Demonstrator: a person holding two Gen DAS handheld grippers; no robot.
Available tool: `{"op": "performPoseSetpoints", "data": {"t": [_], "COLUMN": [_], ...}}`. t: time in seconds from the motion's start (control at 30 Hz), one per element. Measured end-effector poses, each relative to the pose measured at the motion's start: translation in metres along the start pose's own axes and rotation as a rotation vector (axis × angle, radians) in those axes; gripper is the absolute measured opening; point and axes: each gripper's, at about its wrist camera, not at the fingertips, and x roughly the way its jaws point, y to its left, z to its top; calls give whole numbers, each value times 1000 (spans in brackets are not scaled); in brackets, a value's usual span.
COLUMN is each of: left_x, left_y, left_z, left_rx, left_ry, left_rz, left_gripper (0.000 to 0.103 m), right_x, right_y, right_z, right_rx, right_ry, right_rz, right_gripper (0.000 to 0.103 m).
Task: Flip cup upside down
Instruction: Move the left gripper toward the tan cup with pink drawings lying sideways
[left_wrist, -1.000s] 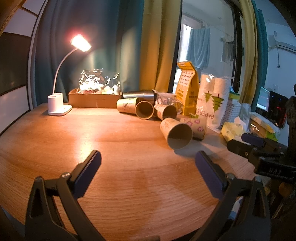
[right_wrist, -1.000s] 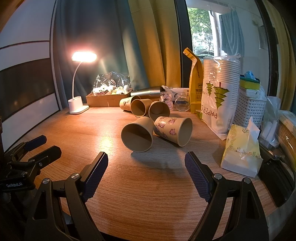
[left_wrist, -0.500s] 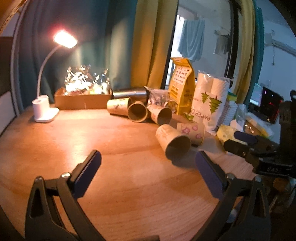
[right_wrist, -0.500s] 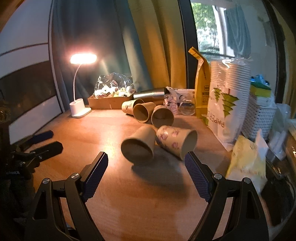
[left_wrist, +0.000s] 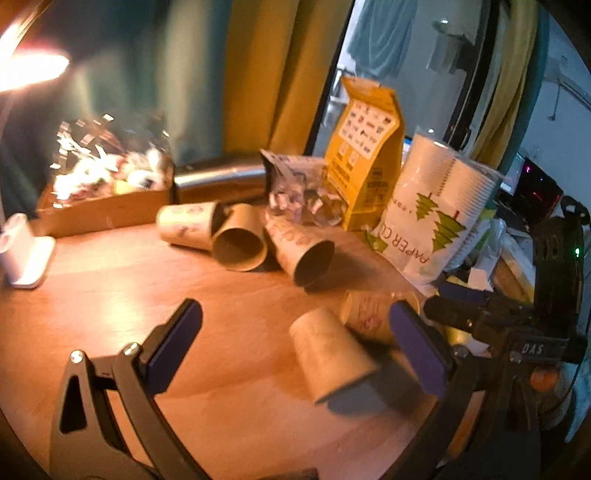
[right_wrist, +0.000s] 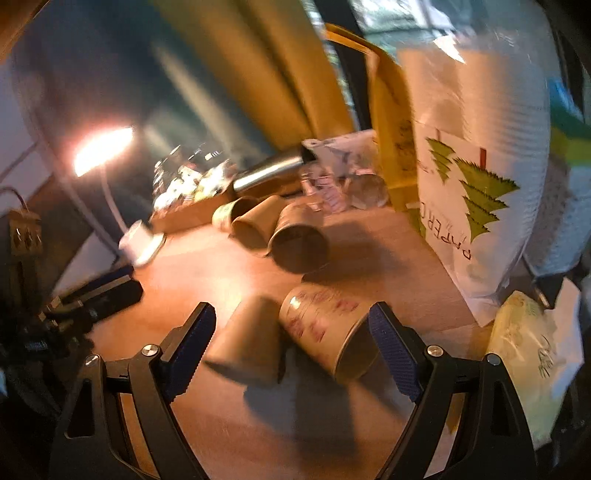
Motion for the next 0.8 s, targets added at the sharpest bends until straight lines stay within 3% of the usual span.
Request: {"op": "performPoseSetpoints", "data": {"t": [0.13, 0.33, 0.5, 0.8], "left_x": [45, 100, 133, 173], "left_y": [4, 2, -6, -24], "left_z": [28, 57, 68, 77], "left_rx": [-59, -105, -102, -23], "left_ry": [83, 157, 185, 222], "left_rz": [-34, -40, -20, 52], "left_gripper": [102, 102, 102, 102], "right_x": [19, 22, 24, 16], "right_y": [-19, -36, -52, -58], "right_z": [16, 20, 17, 8], "right_rx": [138, 182, 215, 195], "right_ry": [21, -26, -37, -54], "right_rz": [28, -1, -57, -50], "right_gripper": [87, 87, 87, 87]}}
